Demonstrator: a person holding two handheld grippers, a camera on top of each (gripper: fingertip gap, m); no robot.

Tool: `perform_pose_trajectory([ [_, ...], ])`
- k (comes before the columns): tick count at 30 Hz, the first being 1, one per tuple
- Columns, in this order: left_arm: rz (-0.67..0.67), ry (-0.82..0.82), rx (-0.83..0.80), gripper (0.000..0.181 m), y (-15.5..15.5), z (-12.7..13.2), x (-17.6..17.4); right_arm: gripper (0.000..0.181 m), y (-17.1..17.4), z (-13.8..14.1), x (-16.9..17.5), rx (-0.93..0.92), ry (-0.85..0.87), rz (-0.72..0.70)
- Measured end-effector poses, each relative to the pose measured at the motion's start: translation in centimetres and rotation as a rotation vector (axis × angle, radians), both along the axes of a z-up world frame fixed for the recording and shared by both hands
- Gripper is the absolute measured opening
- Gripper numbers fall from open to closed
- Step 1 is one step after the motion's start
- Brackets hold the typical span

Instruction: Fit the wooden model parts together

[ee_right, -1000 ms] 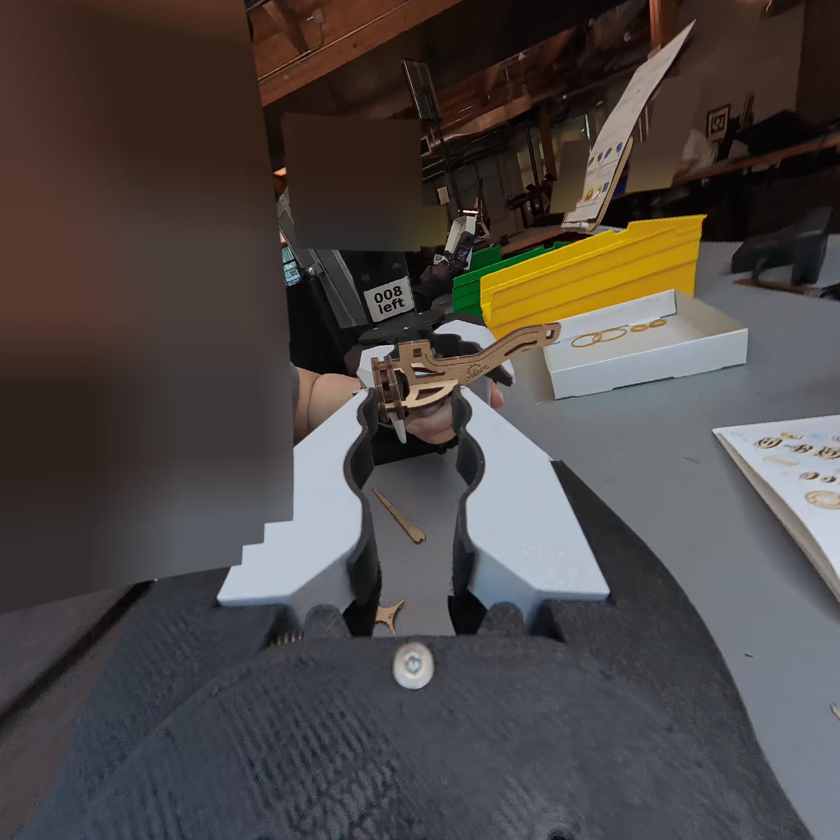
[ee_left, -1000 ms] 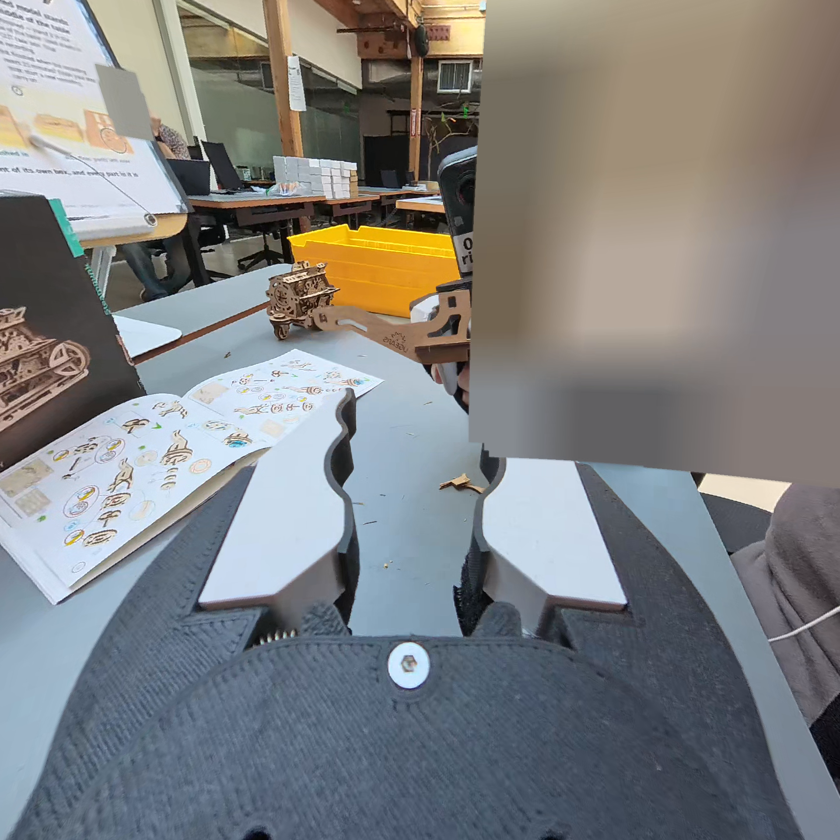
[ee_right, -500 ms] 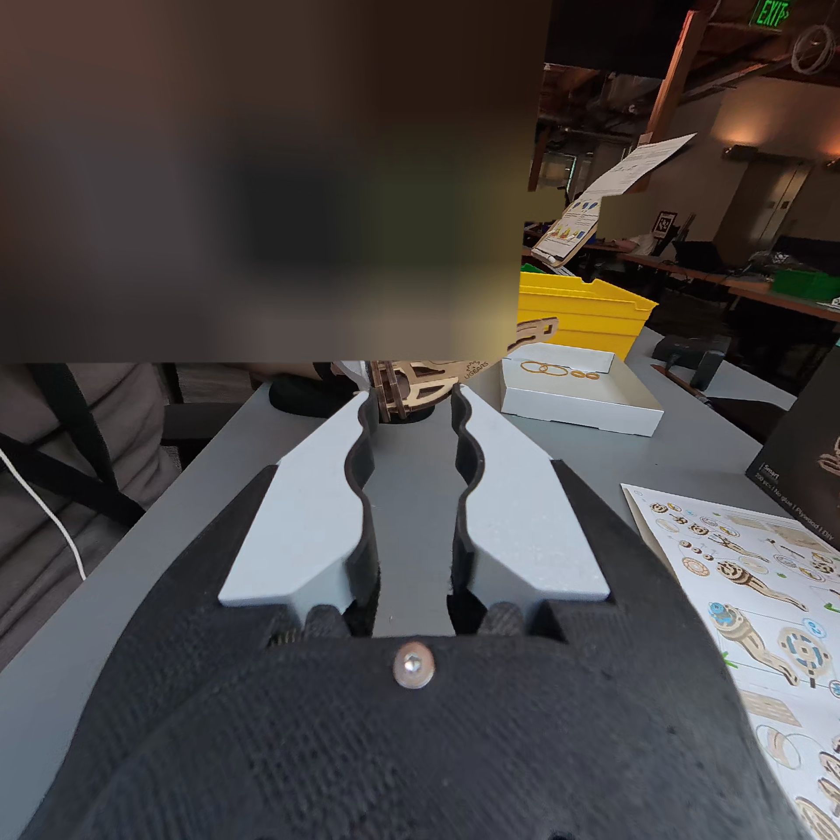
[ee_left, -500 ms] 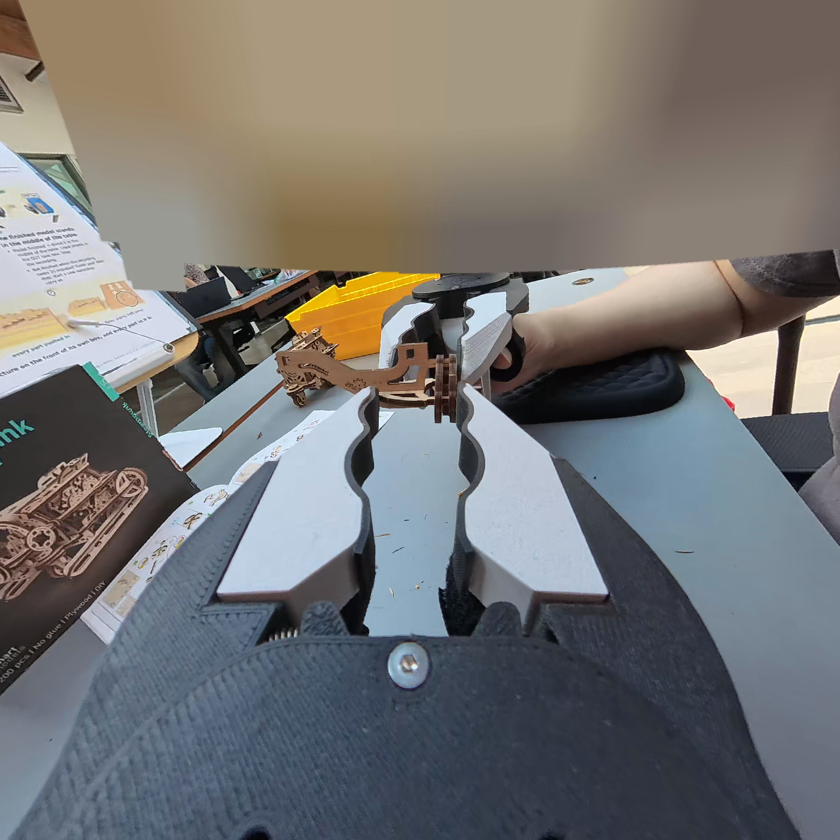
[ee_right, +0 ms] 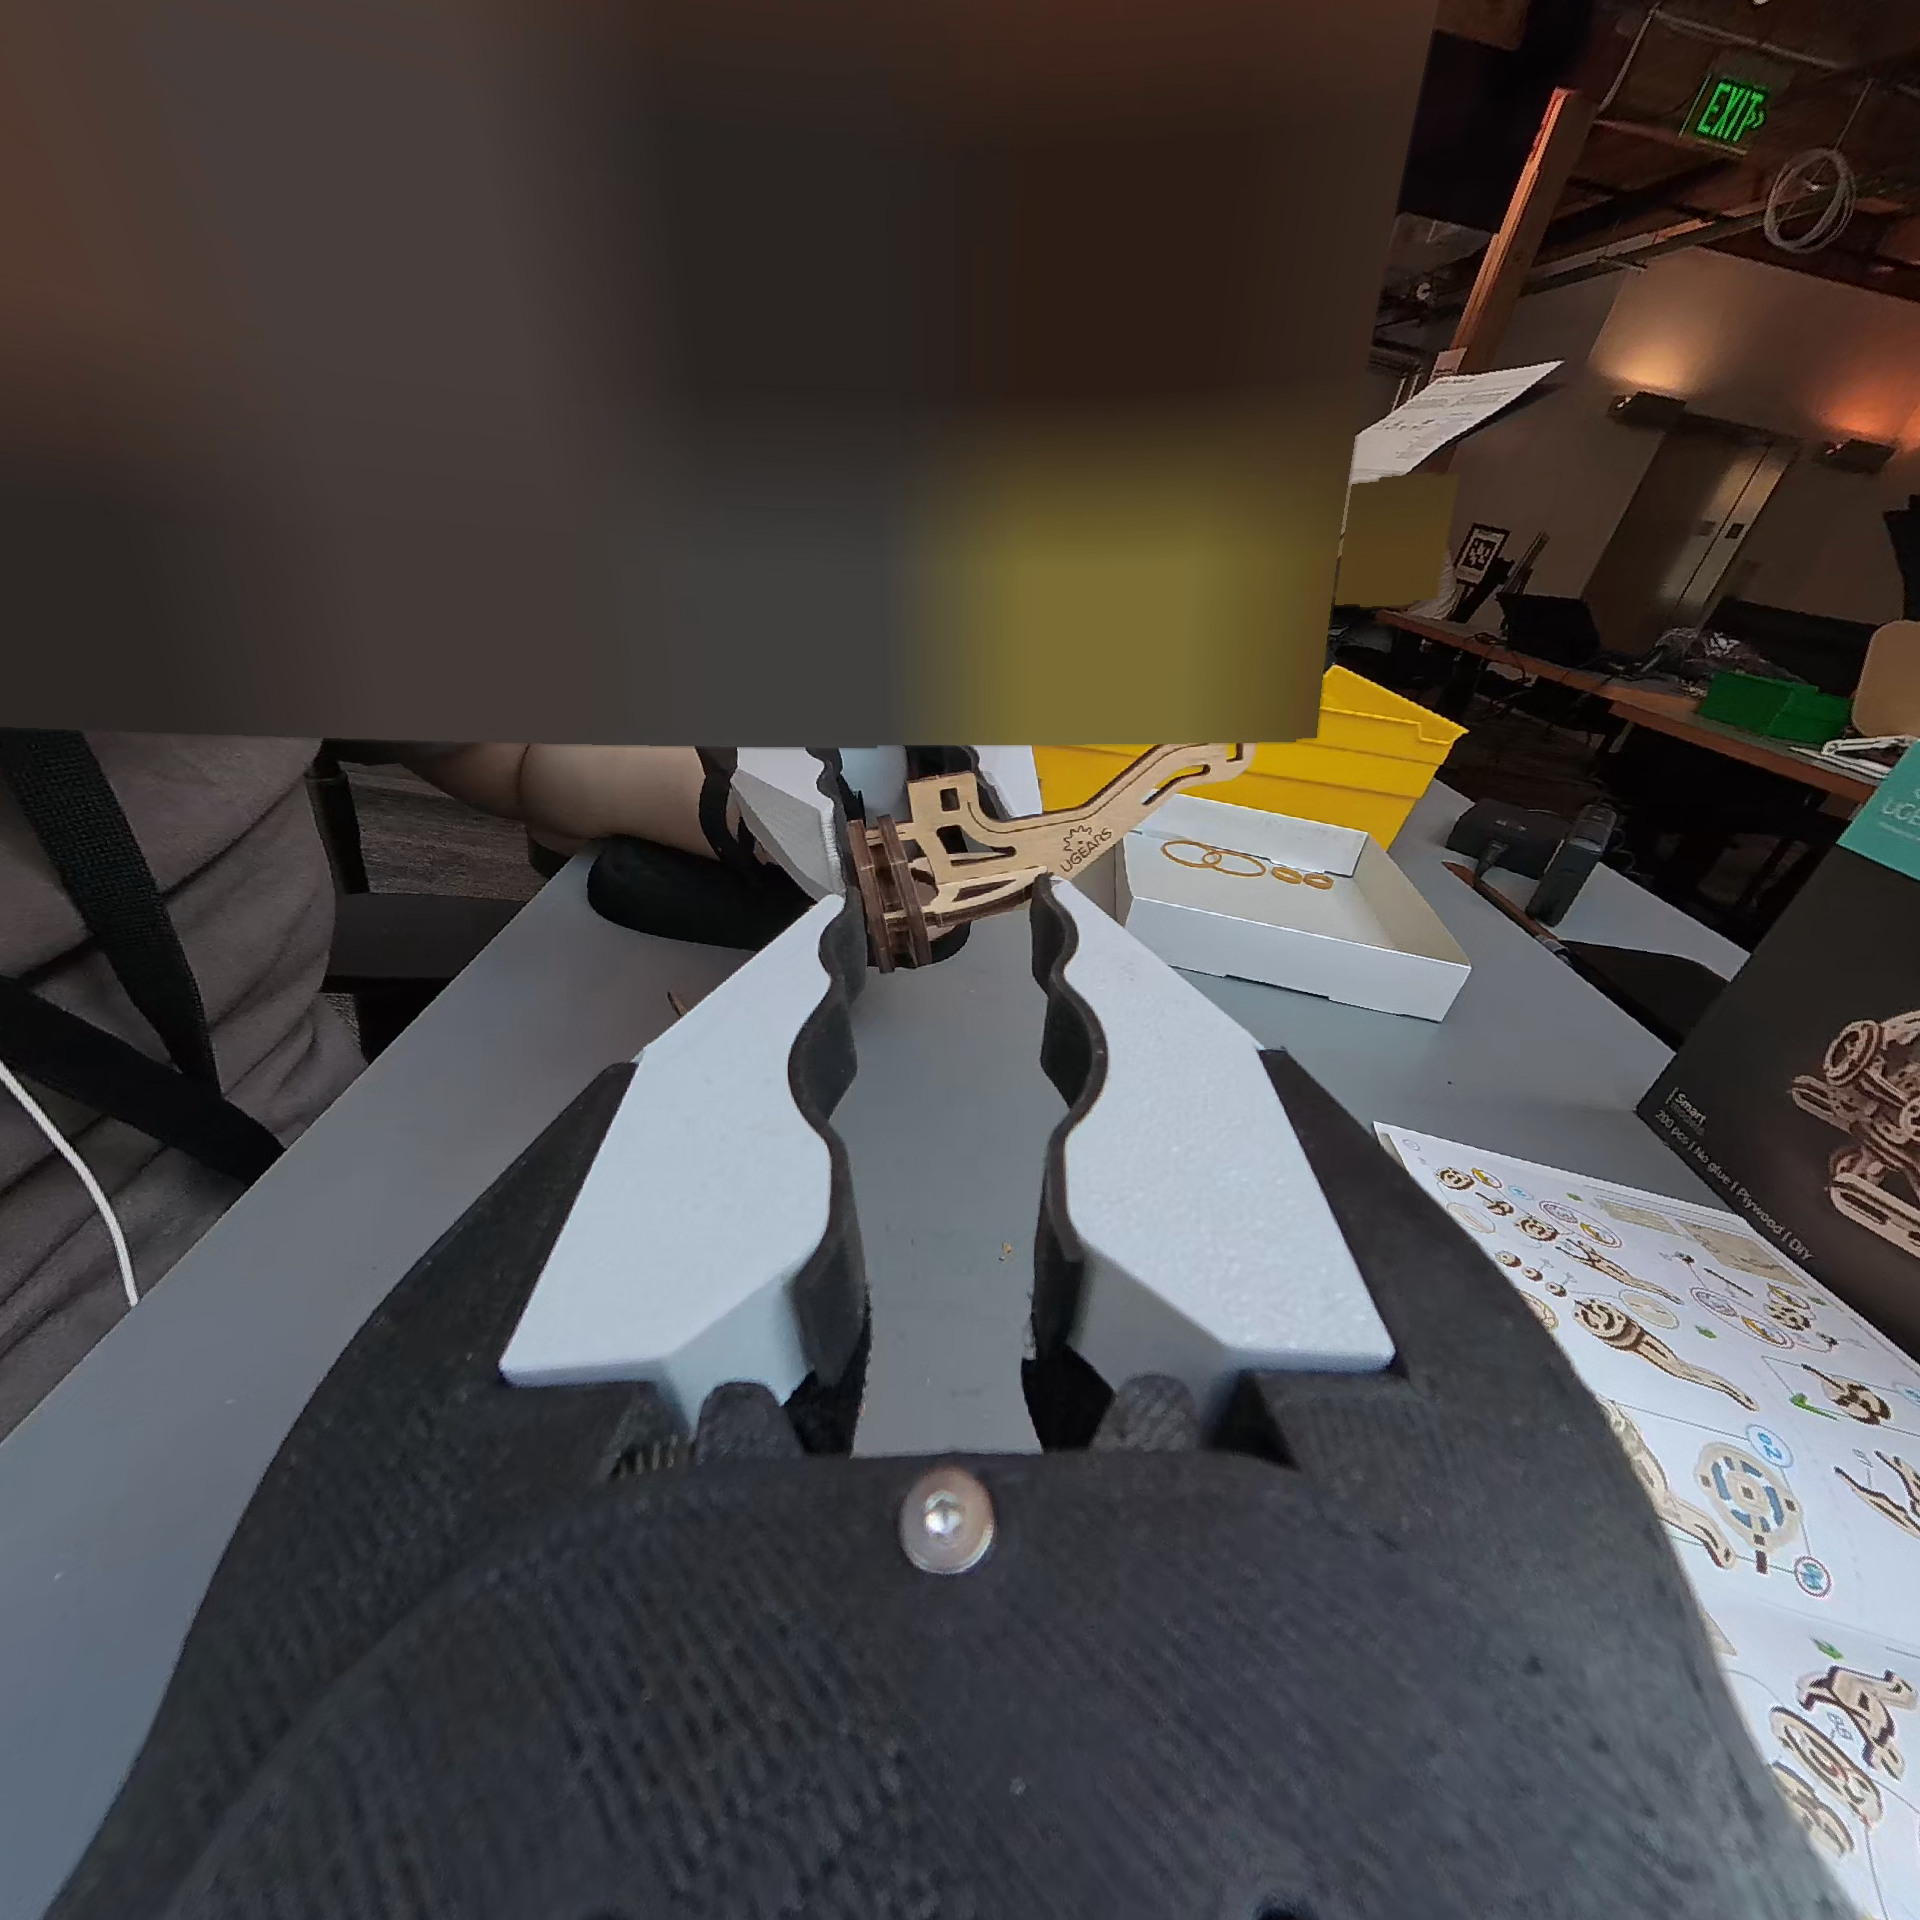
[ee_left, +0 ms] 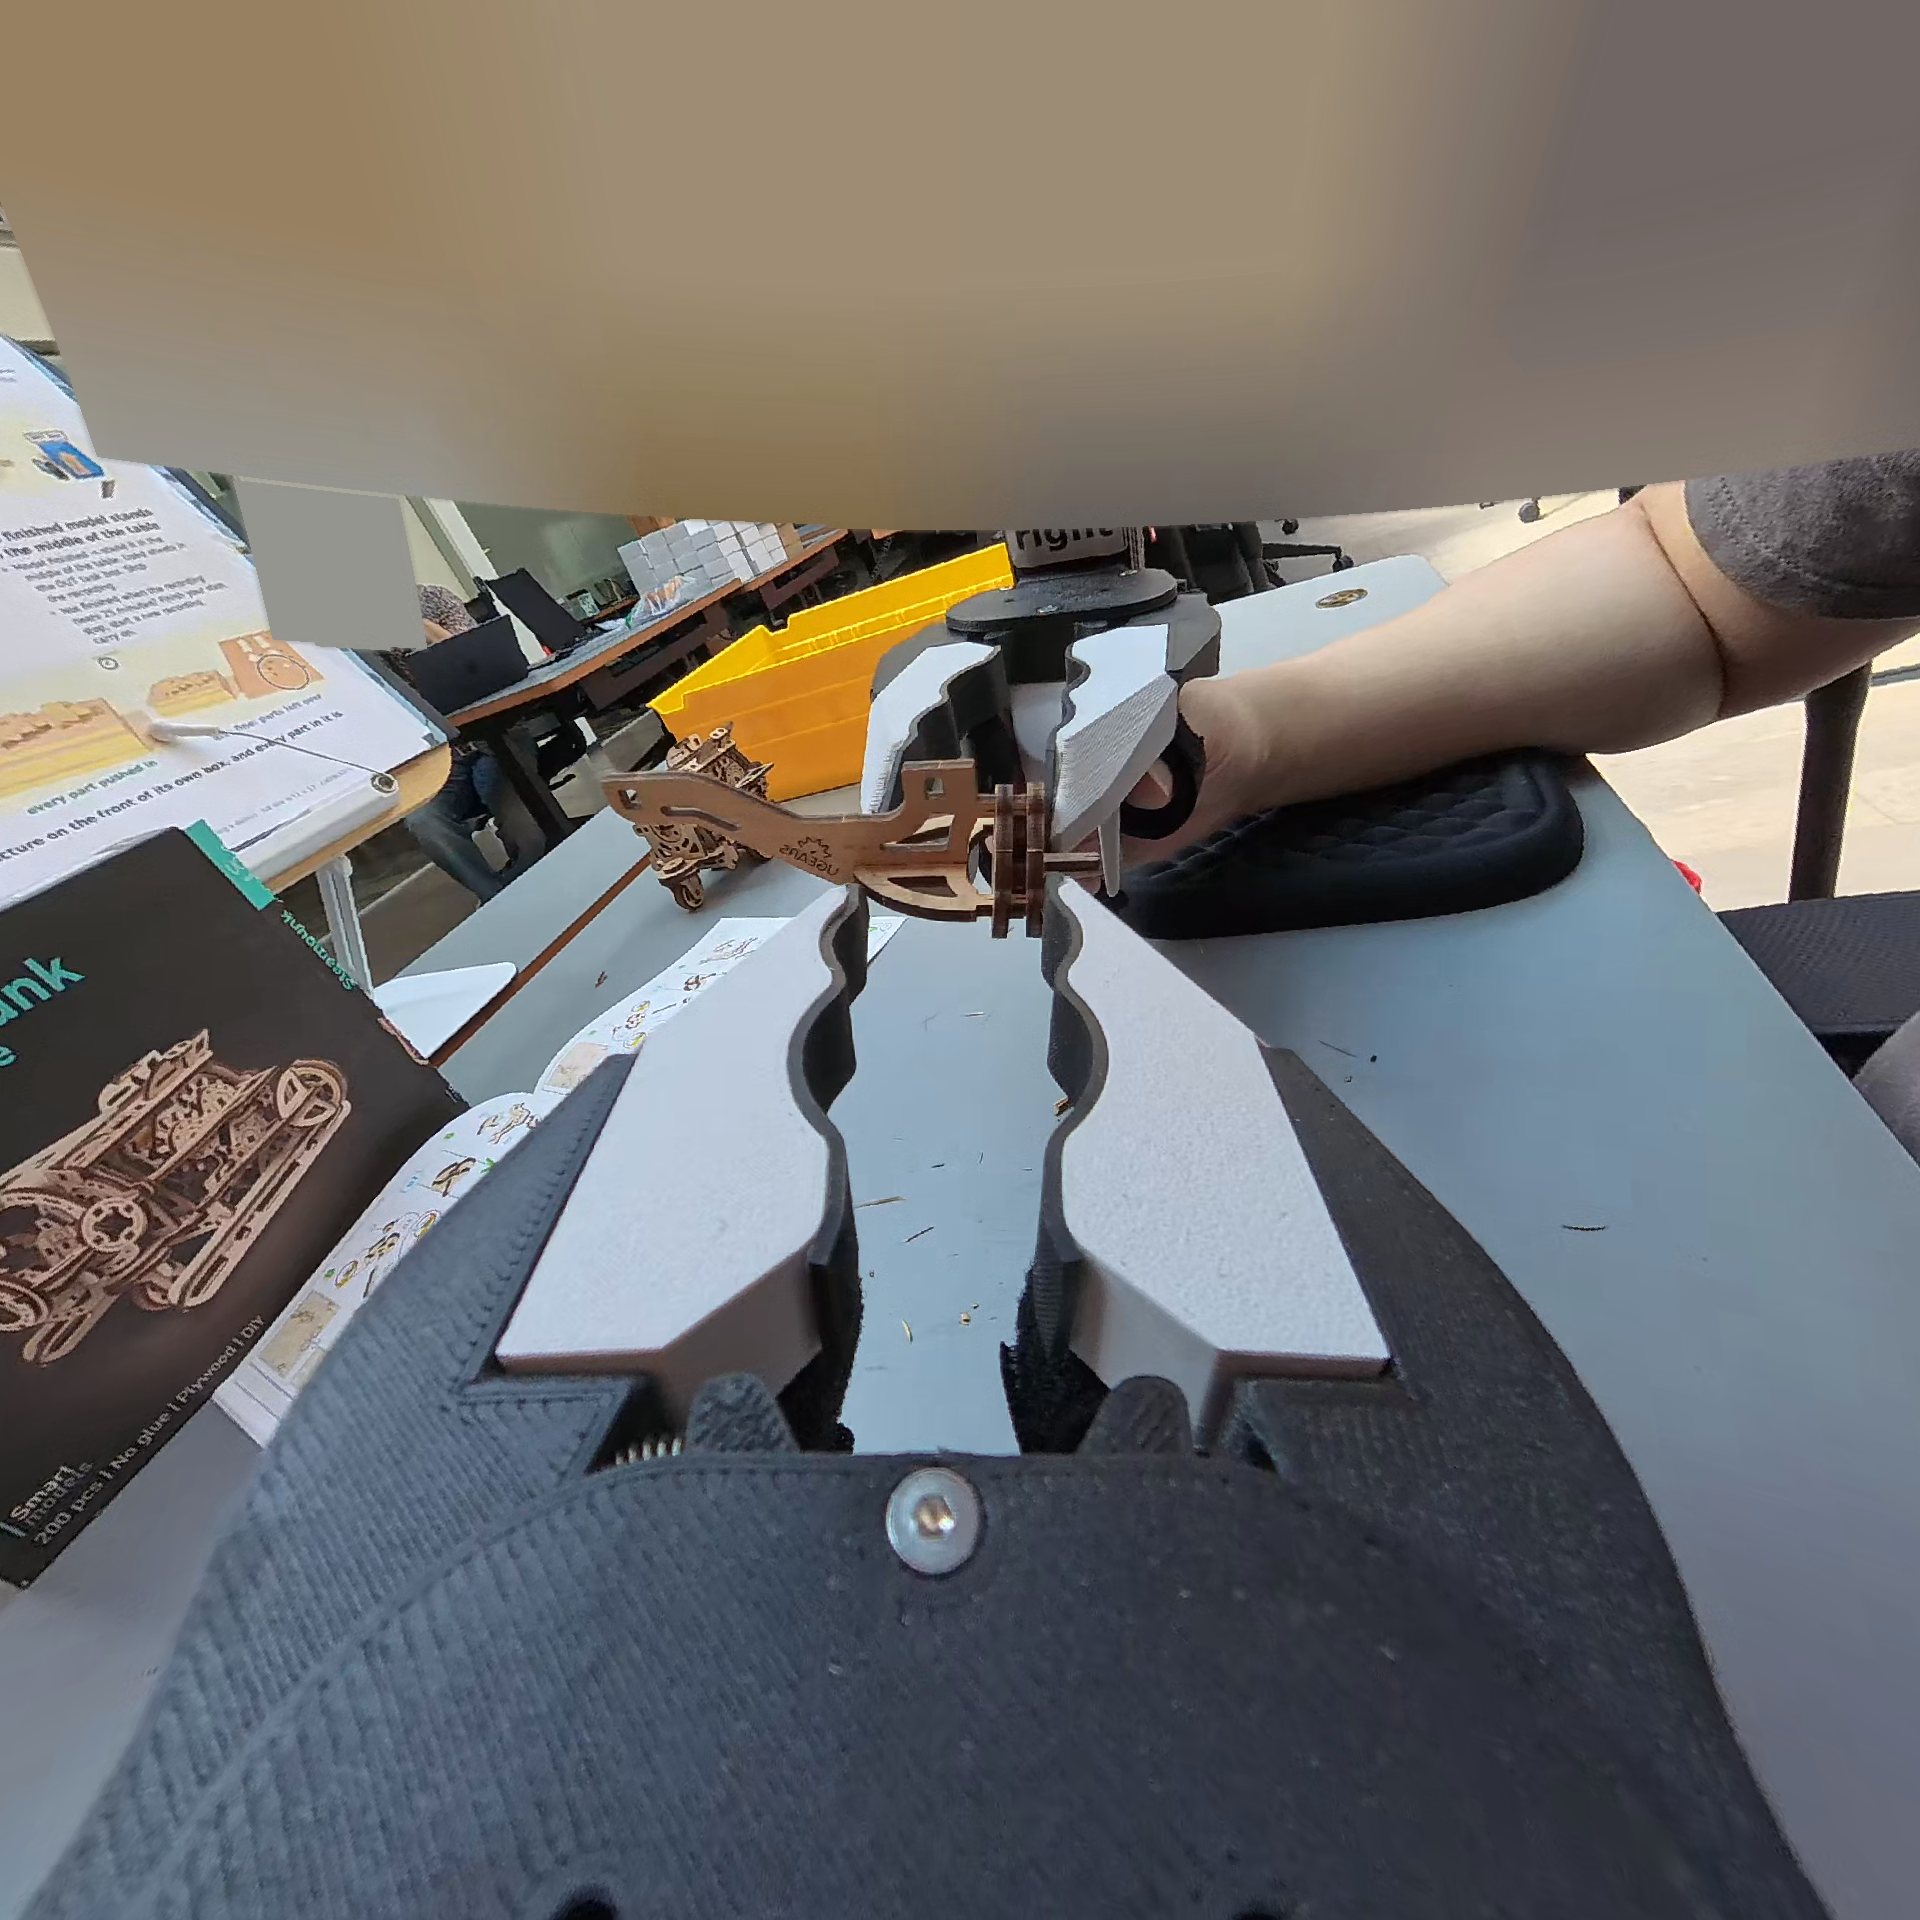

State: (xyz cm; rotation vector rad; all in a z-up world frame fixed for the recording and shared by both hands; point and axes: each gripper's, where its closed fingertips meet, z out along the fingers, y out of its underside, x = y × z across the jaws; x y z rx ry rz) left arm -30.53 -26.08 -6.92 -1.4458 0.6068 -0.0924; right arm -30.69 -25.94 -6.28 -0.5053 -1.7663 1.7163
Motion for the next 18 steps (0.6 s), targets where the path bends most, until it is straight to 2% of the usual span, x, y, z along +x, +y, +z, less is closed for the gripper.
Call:
perform_pose_trajectory([
  [18, 0.039, 0.01, 0.006, 0.029, 0.3, -0.02, -0.36, 0.033, 0.41, -0.15, -0.45, -0.008, -0.015, -0.03],
])
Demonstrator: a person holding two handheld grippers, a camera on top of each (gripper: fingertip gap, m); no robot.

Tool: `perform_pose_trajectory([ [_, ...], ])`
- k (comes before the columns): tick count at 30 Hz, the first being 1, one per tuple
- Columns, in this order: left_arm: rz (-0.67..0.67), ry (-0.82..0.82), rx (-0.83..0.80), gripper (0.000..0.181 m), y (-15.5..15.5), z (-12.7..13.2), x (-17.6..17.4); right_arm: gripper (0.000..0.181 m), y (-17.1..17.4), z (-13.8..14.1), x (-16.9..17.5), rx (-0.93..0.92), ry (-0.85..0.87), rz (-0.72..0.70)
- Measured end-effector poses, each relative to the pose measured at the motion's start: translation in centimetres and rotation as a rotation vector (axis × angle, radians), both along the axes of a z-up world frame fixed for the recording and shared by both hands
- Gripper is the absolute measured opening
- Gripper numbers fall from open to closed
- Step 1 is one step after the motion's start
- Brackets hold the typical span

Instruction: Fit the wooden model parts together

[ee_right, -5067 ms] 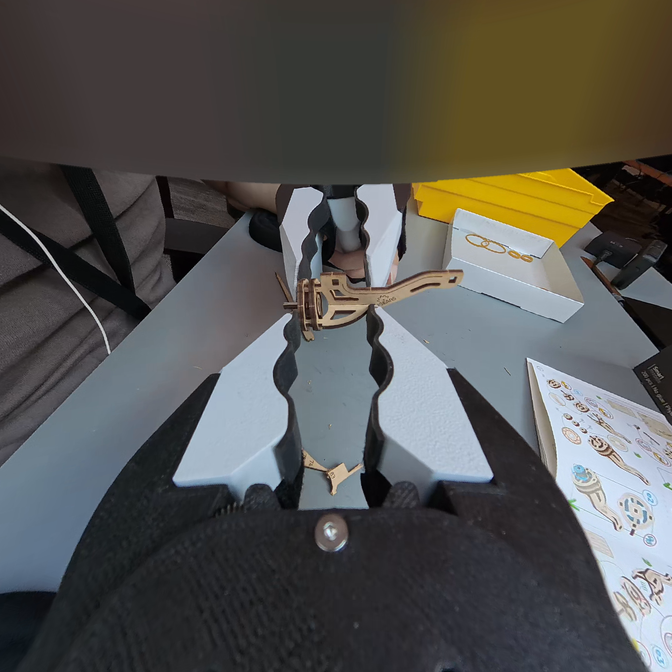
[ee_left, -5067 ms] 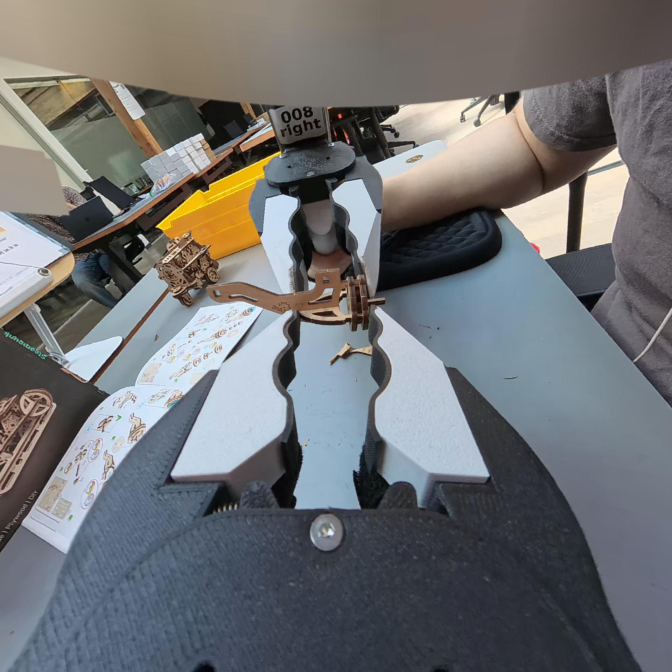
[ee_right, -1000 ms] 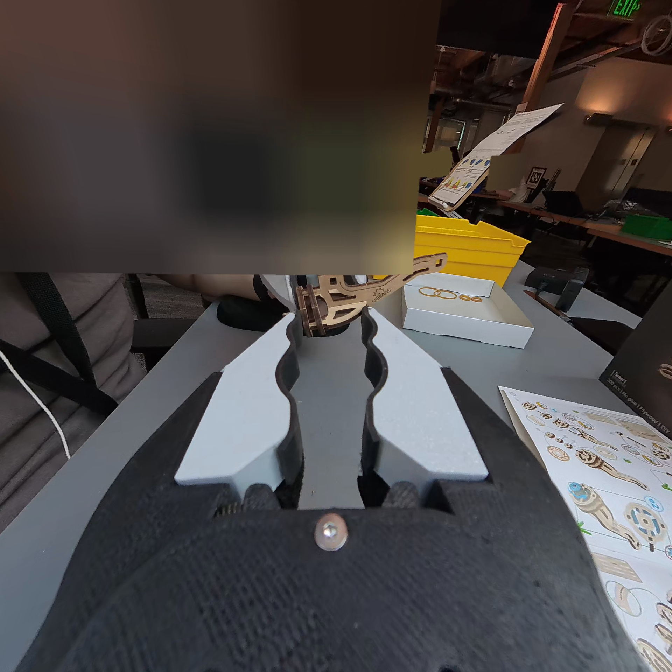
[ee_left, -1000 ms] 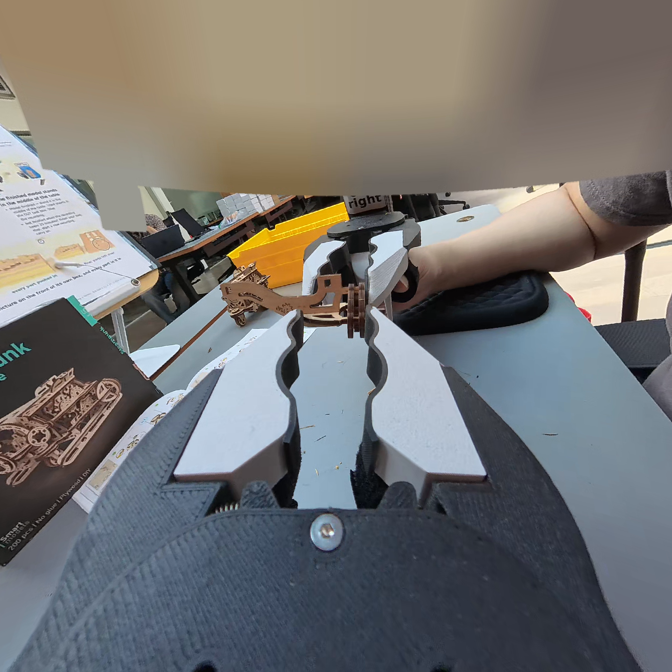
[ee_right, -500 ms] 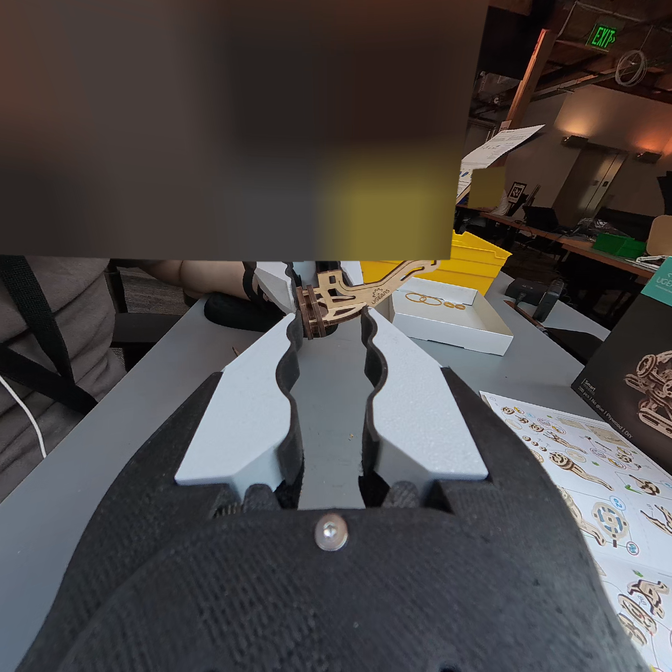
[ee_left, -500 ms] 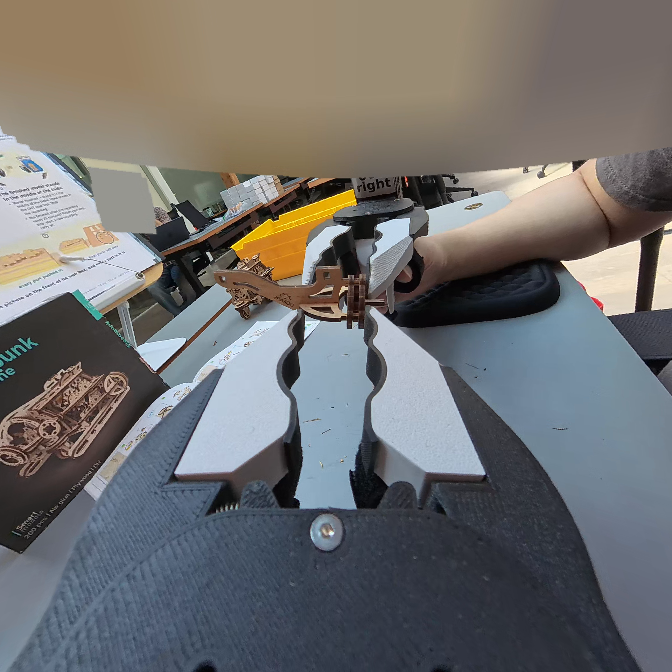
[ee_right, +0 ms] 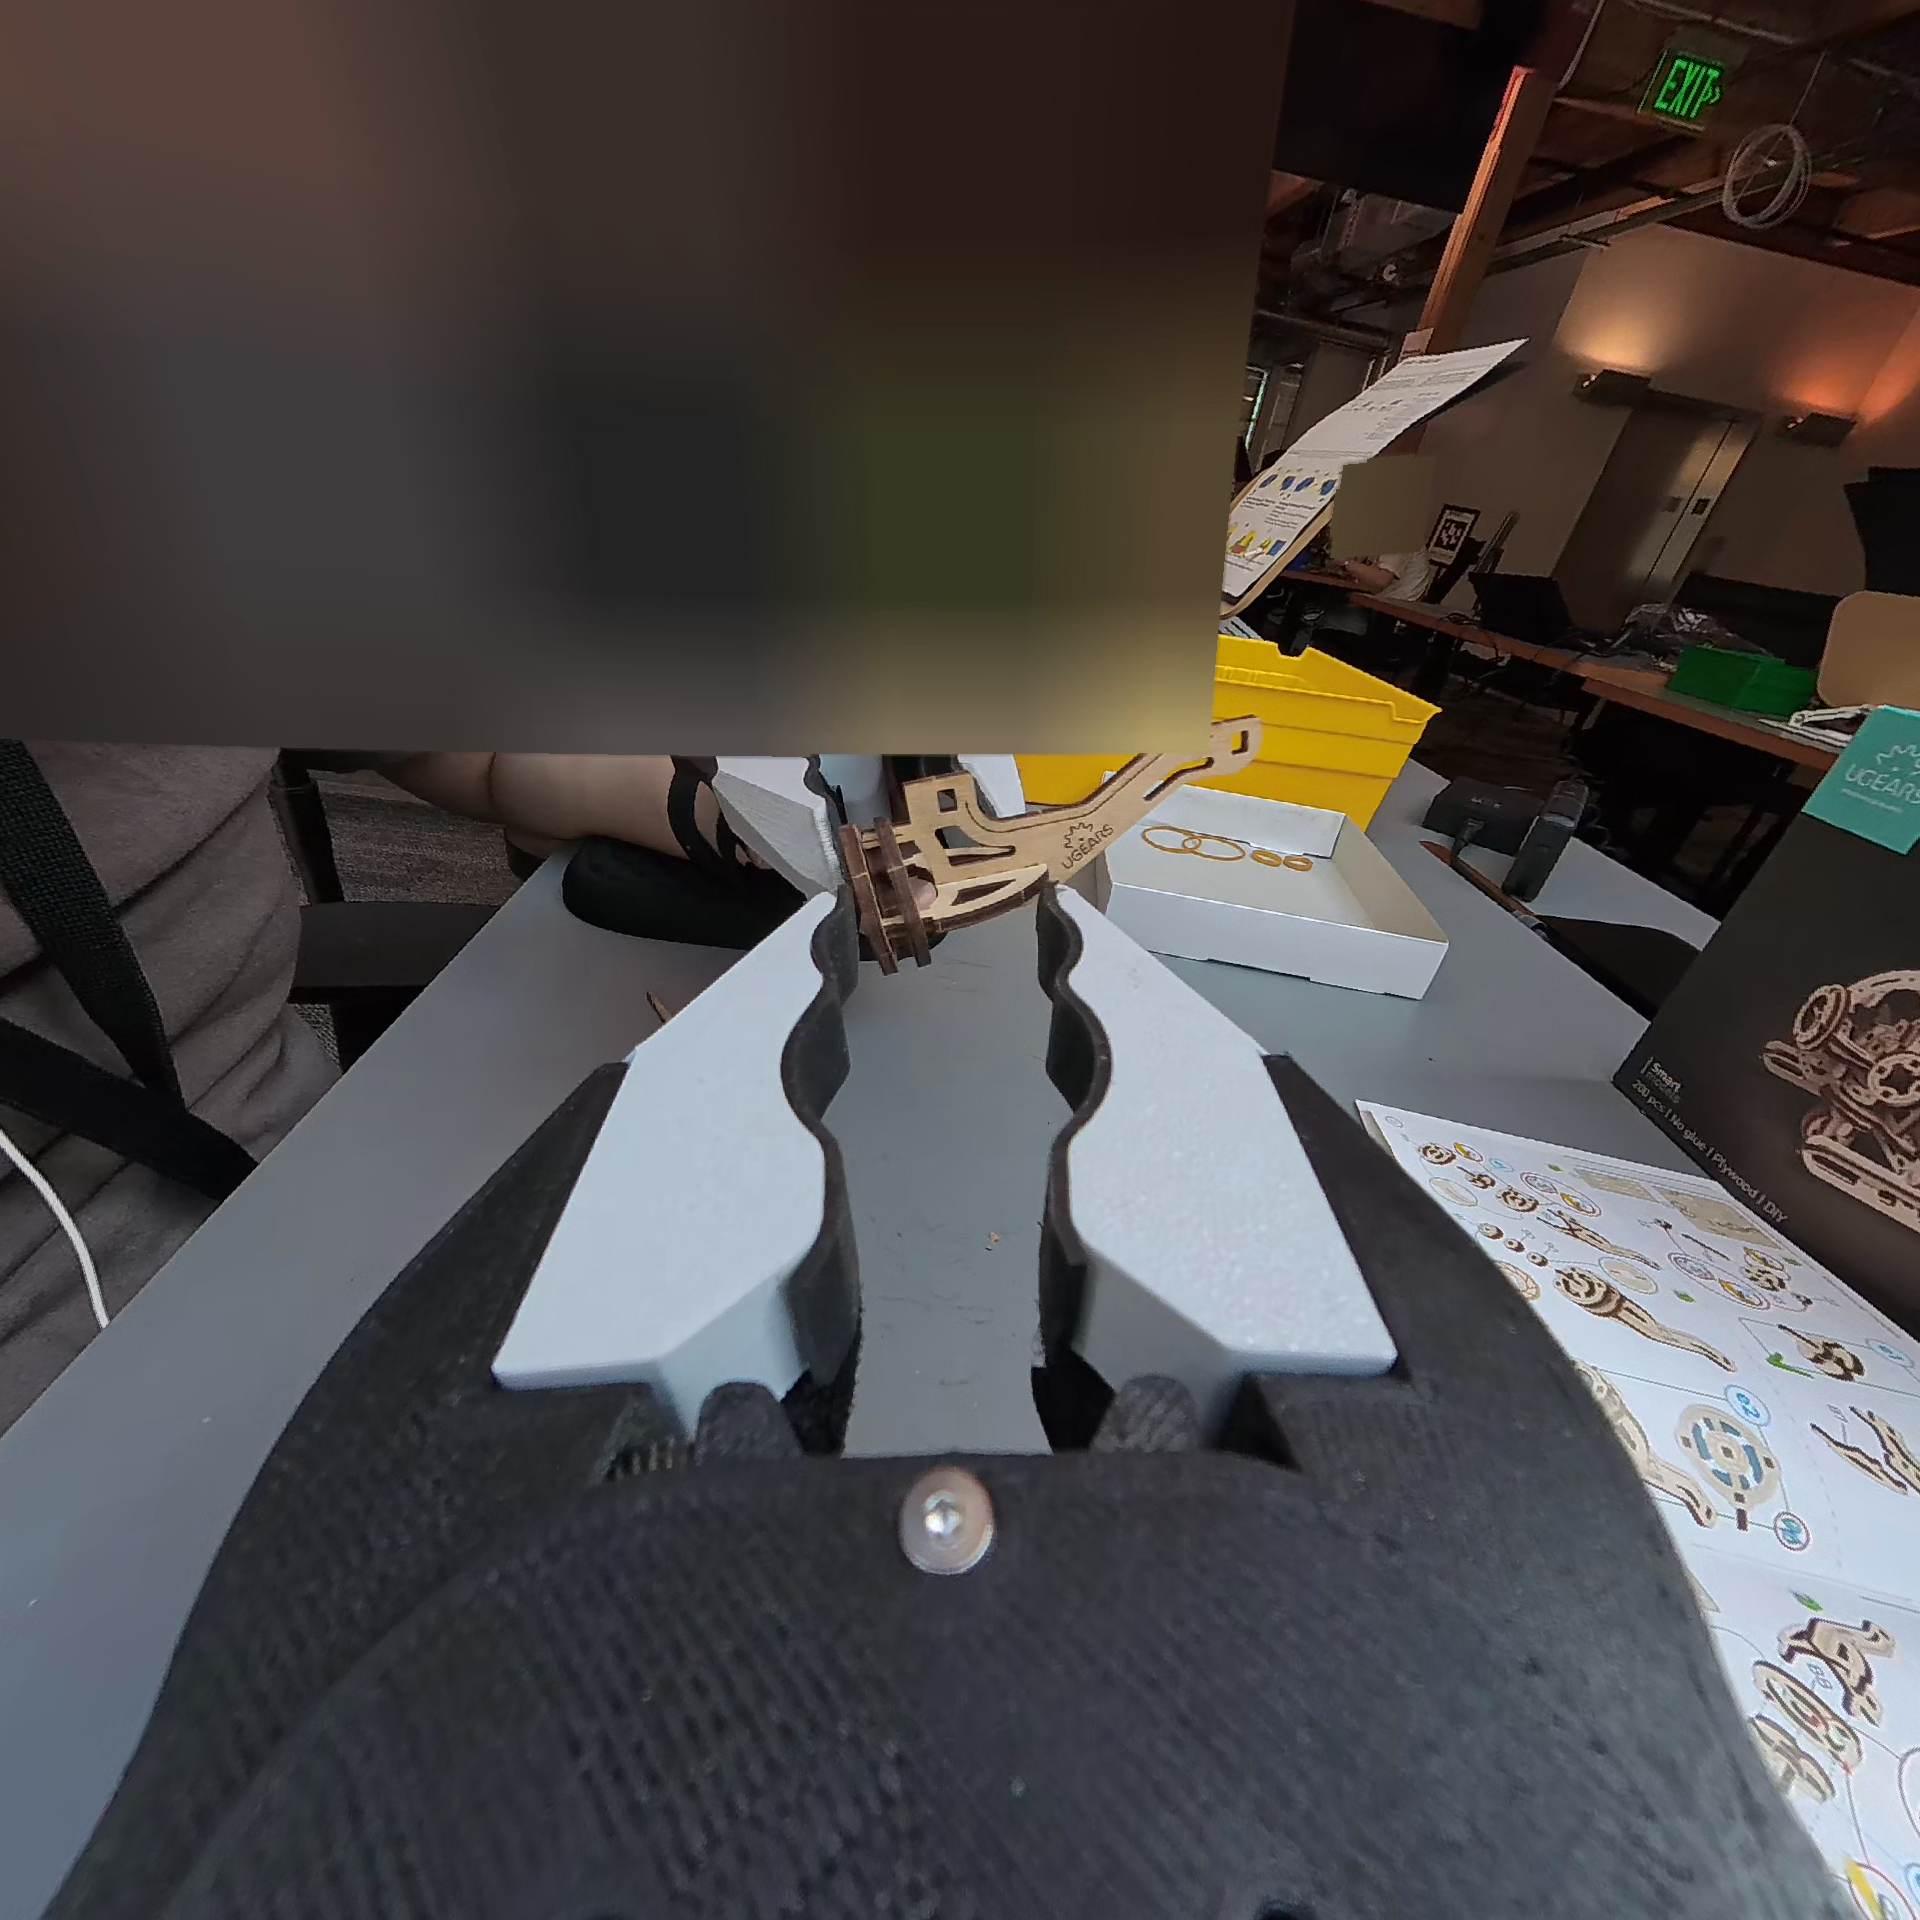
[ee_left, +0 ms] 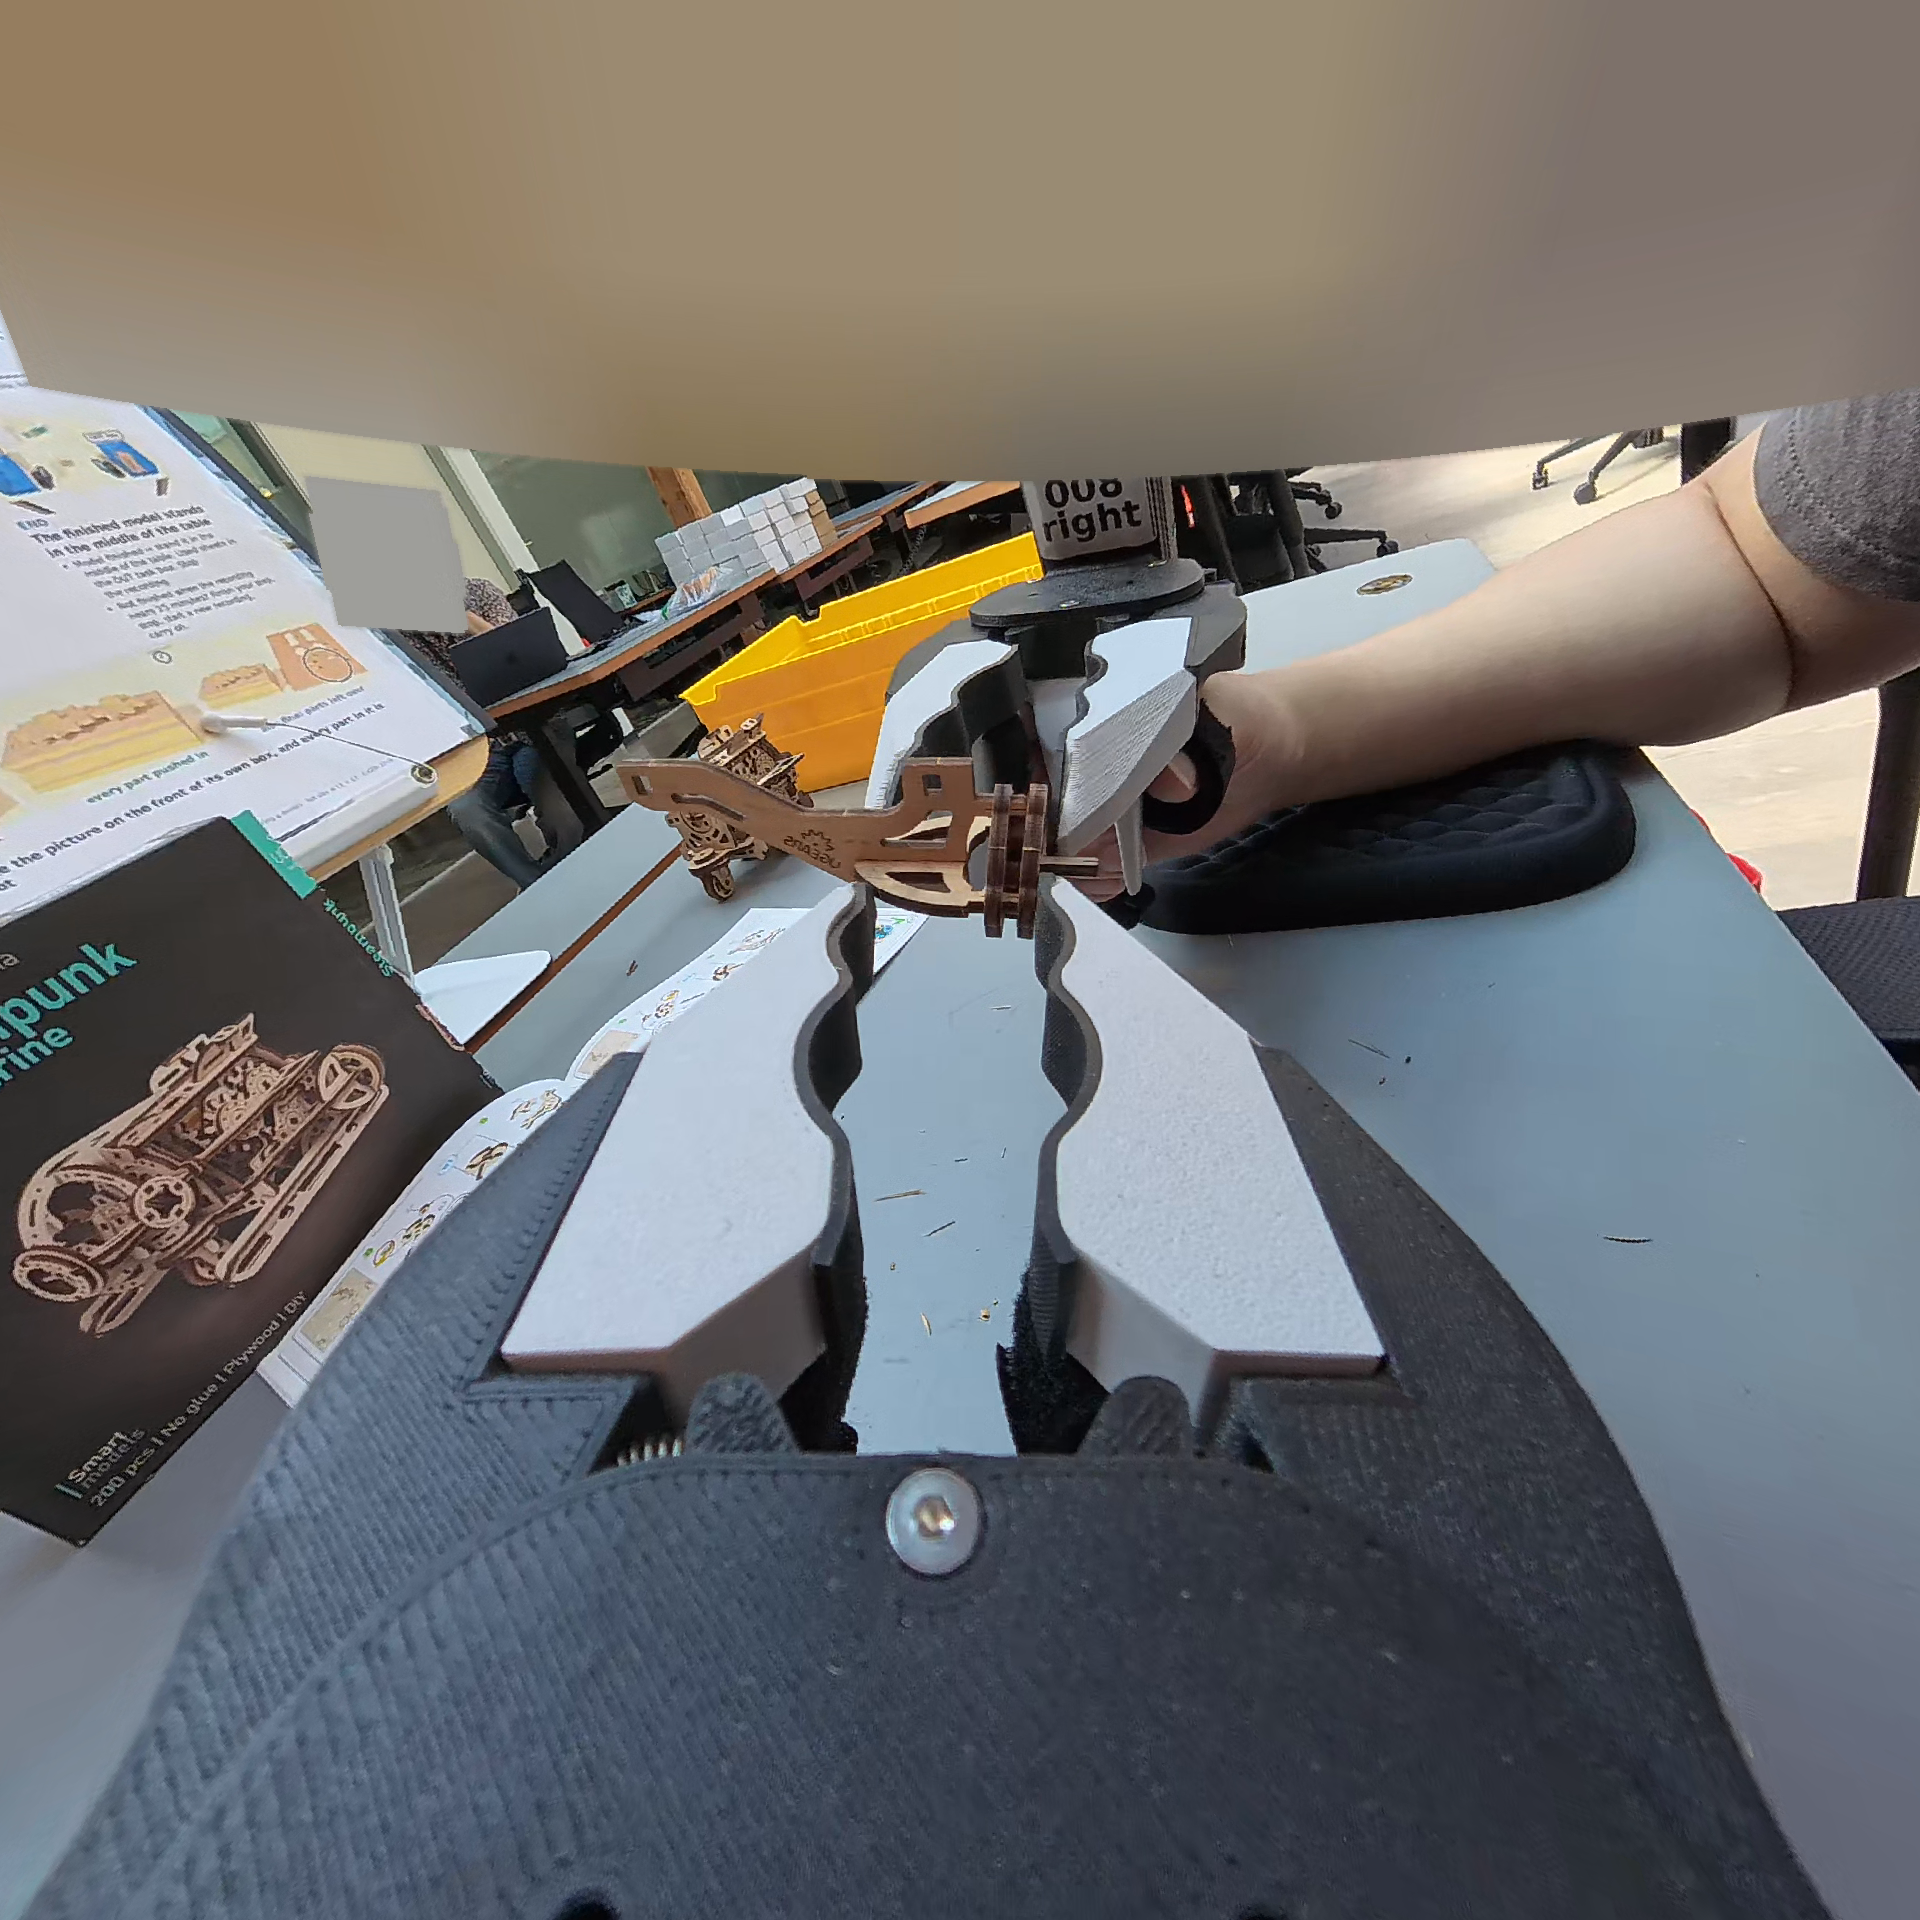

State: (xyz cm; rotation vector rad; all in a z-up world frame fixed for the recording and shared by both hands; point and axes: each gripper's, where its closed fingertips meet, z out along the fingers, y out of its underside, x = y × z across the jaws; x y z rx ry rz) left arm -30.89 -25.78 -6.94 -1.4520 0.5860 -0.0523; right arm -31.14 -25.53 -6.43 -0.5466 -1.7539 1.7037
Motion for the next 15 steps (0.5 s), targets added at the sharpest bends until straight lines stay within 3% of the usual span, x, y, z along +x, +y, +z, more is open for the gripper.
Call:
perform_pose_trajectory([
  [15, -0.026, -0.088, -0.022, 0.028, 0.09, 0.22, -0.01, 0.032, 0.18, 0.08, -0.09, -0.026, -0.028, -0.002],
])
